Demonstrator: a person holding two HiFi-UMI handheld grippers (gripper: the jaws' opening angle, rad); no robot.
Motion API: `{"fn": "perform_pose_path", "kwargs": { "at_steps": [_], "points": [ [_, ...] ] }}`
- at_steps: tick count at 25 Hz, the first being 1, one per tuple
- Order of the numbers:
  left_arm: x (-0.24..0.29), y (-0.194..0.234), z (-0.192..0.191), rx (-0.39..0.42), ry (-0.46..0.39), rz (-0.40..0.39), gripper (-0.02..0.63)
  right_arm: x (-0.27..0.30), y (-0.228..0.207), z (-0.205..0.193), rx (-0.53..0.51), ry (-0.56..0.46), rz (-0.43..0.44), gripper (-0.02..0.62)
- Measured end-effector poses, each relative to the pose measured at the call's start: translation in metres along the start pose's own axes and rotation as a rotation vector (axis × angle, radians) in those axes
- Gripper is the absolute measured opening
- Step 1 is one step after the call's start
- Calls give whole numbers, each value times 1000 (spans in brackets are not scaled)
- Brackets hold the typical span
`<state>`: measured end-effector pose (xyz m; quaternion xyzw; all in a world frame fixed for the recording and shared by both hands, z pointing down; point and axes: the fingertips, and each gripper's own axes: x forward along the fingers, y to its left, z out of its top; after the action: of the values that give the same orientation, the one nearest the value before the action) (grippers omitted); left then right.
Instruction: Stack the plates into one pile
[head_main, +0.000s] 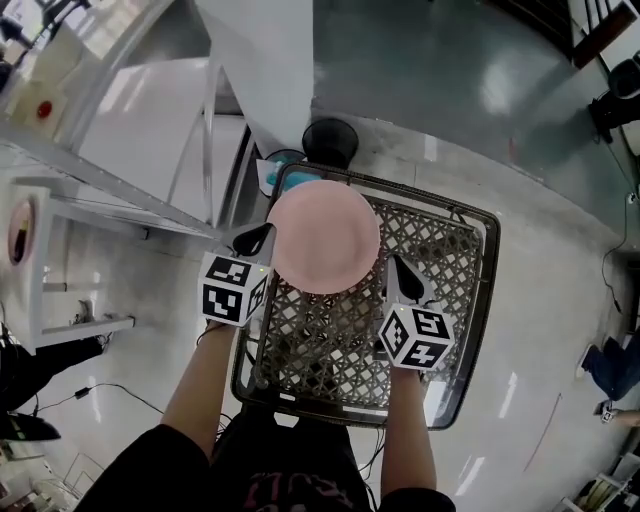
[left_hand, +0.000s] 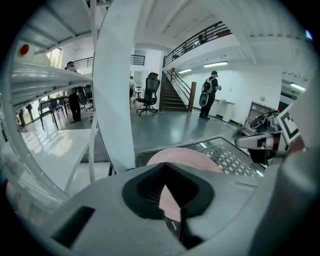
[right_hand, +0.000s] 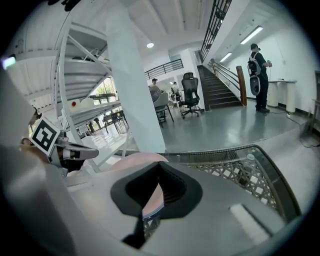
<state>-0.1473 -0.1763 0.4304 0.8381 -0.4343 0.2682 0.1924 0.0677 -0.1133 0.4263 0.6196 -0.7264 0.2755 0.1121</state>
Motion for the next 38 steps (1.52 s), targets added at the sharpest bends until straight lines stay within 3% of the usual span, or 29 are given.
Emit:
{"fn": "perform_pose_path", "kwargs": {
  "at_steps": [23,38],
  "points": [
    [-139,-38,88,78,-364,-22,2,-119,56,86,-75,-289,32,11],
    [-209,-70,92,118,-440,-56,2,-197,83,100,-113,-395,50,11]
  ]
}}
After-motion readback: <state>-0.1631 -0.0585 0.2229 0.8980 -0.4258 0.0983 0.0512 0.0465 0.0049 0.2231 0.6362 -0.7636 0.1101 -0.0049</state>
